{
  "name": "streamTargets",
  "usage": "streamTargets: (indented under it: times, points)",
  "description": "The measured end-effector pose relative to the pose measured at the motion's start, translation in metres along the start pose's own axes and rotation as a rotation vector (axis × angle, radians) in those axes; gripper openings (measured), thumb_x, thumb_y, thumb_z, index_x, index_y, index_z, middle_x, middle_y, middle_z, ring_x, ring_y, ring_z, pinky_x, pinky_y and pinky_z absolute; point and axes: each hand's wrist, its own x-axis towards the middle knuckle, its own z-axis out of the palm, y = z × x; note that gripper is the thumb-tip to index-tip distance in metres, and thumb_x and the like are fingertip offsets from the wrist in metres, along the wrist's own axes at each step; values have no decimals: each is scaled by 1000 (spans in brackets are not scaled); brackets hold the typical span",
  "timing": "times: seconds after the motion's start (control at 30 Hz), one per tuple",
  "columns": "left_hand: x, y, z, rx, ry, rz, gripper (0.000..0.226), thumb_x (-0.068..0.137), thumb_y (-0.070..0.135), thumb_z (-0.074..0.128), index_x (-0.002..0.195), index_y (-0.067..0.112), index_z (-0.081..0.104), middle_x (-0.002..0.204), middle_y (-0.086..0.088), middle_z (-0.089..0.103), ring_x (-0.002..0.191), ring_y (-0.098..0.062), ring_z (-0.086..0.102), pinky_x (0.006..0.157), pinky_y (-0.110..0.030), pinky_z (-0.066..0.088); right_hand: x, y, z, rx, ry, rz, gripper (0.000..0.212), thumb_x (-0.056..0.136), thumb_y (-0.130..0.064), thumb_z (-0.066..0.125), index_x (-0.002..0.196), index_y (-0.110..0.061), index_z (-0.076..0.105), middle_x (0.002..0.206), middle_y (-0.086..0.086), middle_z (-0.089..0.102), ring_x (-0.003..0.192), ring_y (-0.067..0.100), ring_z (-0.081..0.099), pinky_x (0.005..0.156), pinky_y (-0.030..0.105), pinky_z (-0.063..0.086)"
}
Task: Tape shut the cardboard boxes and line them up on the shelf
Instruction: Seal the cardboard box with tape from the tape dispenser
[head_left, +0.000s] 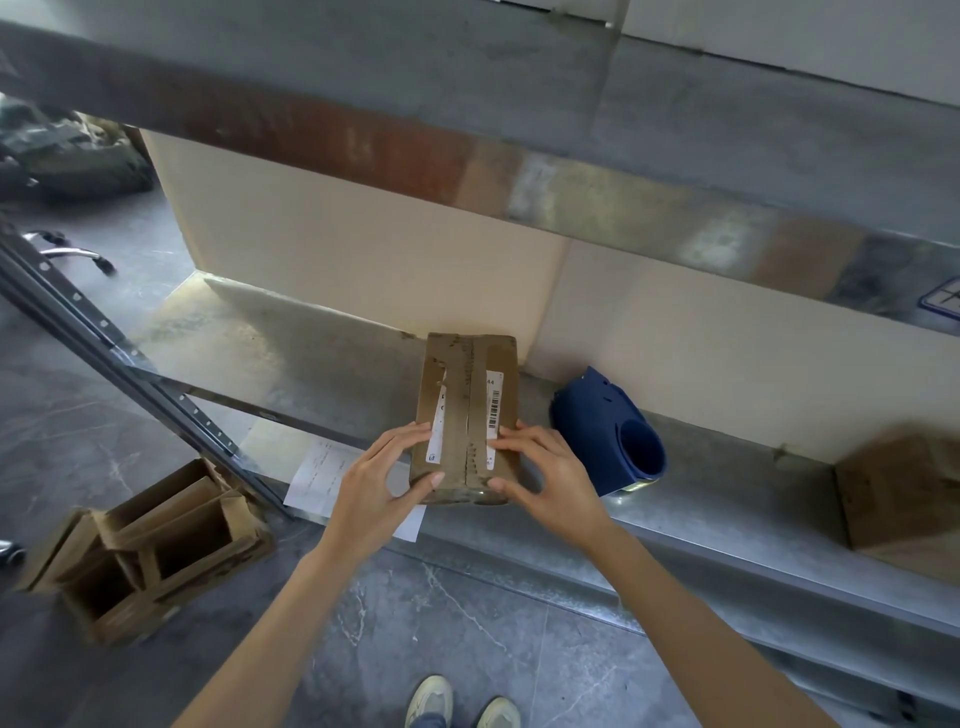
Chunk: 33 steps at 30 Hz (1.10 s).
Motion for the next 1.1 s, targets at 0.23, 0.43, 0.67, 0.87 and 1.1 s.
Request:
streamTargets:
  times: [0.23,0.43,0.67,0.87,1.1]
  points:
    - [7,-17,-23,55,72,-34,40,82,38,70,118,20,64,118,28,56,110,17,51,92,-2,39,8,-13,0,-219,-121,-116,65,76,-63,67,133,-32,59,133,-14,54,128,7,39,93,27,46]
    - [5,-16,-20,33,247,-143,26,84,17,77,106,21,65,107,9,61,97,-5,58,80,-10,47,19,-30,22,-154,-30,-112,56,70,-51,79,119,-26,68,119,-7,57,120,10,44,83,28,53]
    - [-3,-2,-8,165,250,-289,74,73,53,80,135,26,51,144,12,45,128,-17,33,99,-31,39,28,-43,36,-125,-16,-102,56,70,-58,74,118,-31,66,118,-12,54,114,7,42,76,24,48]
    - [5,-21,-31,96,155,-159,59,76,33,83,128,21,58,140,4,43,124,-3,38,94,-11,38,49,-19,9,-227,-86,26,82,71,-77,58,143,-42,40,155,-12,26,143,17,21,114,42,23]
    - [19,-31,-42,29,91,-176,55,83,10,77,133,13,54,140,4,43,122,-11,47,97,-31,51,58,-3,10,-55,-100,200,73,81,-73,50,145,-41,36,160,-16,10,148,12,12,119,40,21]
